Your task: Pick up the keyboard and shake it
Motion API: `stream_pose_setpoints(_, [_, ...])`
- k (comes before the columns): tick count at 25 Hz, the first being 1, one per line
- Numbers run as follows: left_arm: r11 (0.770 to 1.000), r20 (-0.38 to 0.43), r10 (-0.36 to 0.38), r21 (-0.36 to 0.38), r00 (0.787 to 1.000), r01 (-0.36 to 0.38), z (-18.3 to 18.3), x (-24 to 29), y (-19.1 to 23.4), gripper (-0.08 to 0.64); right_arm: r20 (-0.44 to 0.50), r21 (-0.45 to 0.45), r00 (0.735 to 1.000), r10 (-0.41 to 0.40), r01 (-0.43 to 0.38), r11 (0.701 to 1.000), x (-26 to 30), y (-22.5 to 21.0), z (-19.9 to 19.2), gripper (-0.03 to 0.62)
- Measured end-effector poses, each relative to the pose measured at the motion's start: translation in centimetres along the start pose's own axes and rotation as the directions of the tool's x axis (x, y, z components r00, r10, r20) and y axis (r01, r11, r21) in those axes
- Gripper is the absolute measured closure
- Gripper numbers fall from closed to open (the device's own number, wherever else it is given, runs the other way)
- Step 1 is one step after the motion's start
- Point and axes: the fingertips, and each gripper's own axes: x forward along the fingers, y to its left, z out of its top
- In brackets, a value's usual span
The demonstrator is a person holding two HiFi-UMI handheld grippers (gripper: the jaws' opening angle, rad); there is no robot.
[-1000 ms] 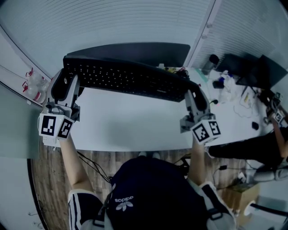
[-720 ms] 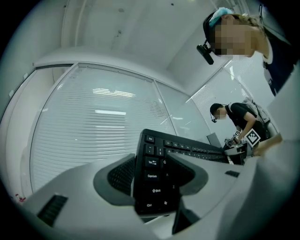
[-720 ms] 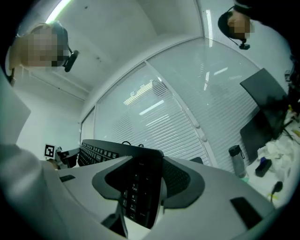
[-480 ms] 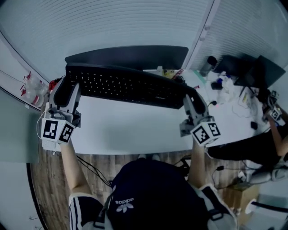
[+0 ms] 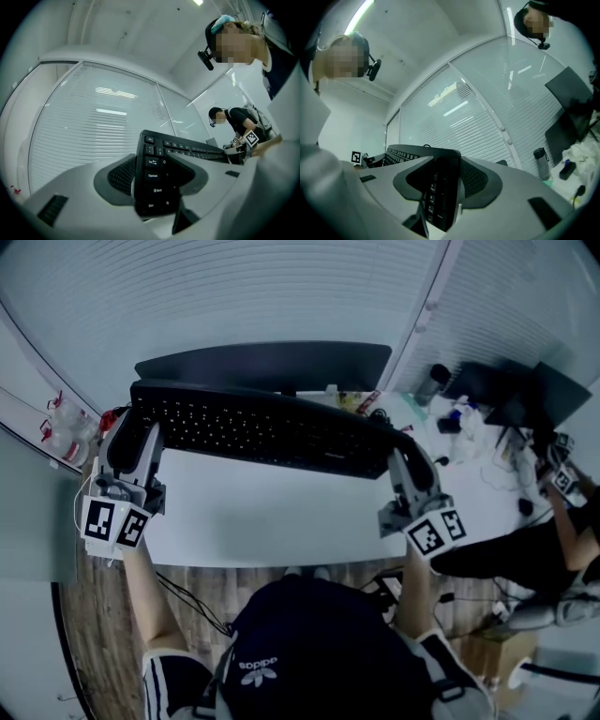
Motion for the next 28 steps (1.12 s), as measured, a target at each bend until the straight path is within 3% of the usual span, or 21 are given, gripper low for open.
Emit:
stream_pose_setpoints(13, [0.999, 0.016, -0.006, -0.049, 1.000, 0.007, -0.2, -0.4, -0.1, 0.352, -0.018, -0.018, 1.000, 0.002, -0.002, 1.000, 0.4, 0.0, 0.3, 0.431])
stream_pose_setpoints(17, [1.000, 0.006, 0.005, -0.024, 1.000, -0.005, -0.1, 0.0, -0.3, 0.351, -0.021, 0.035, 1.000, -0.009, 0.010, 0.999, 0.7, -0.6, -0.5, 0.431])
stream_pose_setpoints(28, [1.000, 0.022, -0.019, -0.022, 1.000, 0.020, 0.6, -0.3, -0.4, 0.352, -0.006, 0.001, 1.000, 0.003, -0.003, 1.000, 0.4, 0.2, 0.4, 0.430])
